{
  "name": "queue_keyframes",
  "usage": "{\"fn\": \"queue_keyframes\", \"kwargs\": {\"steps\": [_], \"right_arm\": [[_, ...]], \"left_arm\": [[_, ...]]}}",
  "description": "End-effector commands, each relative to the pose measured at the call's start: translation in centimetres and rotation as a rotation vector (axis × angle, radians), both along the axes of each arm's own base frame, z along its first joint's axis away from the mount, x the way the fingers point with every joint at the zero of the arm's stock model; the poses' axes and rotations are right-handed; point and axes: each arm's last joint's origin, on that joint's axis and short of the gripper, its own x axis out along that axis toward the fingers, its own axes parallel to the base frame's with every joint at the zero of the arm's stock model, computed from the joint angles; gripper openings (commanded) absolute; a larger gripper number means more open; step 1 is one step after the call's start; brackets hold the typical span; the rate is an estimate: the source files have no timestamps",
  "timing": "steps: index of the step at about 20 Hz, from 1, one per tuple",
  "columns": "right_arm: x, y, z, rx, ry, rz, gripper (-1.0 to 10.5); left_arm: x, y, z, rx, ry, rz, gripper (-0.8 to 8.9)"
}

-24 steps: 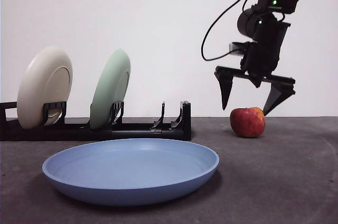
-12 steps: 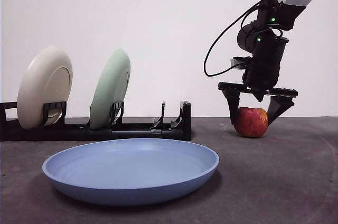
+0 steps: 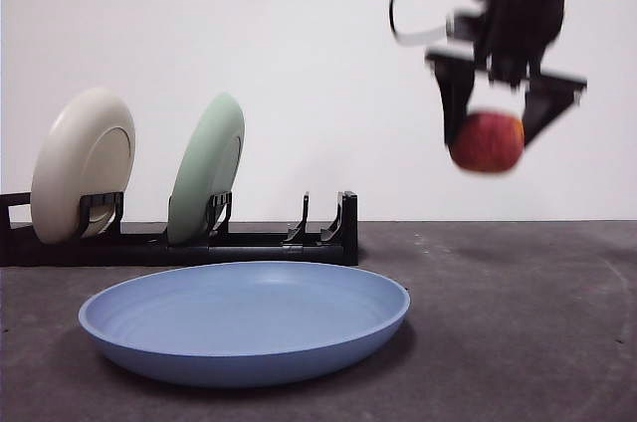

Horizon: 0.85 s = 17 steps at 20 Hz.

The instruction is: Take the blue plate from the plate rack,put the plate on the table,take the apple from the table,put the apple in the plate

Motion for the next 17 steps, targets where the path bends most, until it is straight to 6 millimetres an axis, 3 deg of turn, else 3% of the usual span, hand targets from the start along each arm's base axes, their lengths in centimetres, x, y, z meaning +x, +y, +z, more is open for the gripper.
{"fn": "queue_keyframes", "kwargs": {"steps": [1, 4, 7, 9, 12, 17], "right_arm": [[-2.5, 1.5, 2.3, 0.004, -0.032, 0.085, 0.0], [-7.4, 3.7, 5.2, 0.035, -0.120, 0.183, 0.0], [-11.7, 5.7, 5.6, 0.101, -0.204, 0.253, 0.0], [-14.1, 7.2, 4.4, 0.153, -0.211, 0.274, 0.0], [-16.5, 10.1, 1.1, 0.201, -0.189, 0.330, 0.0], [-18.4, 14.4, -4.3, 0.145, -0.275, 0.343, 0.0]], "left_arm": [[0.0, 0.1, -0.1, 0.018, -0.031, 0.014, -0.06], [0.0, 0.2, -0.1, 0.033, -0.045, 0.009, -0.06], [0.1, 0.2, -0.1, 0.040, -0.058, 0.036, -0.06], [0.1, 0.2, -0.1, 0.040, -0.059, 0.038, -0.06], [0.1, 0.2, 0.0, 0.043, -0.065, 0.051, -0.06], [0.1, 0.2, 0.0, 0.042, -0.064, 0.051, -0.06]]}}
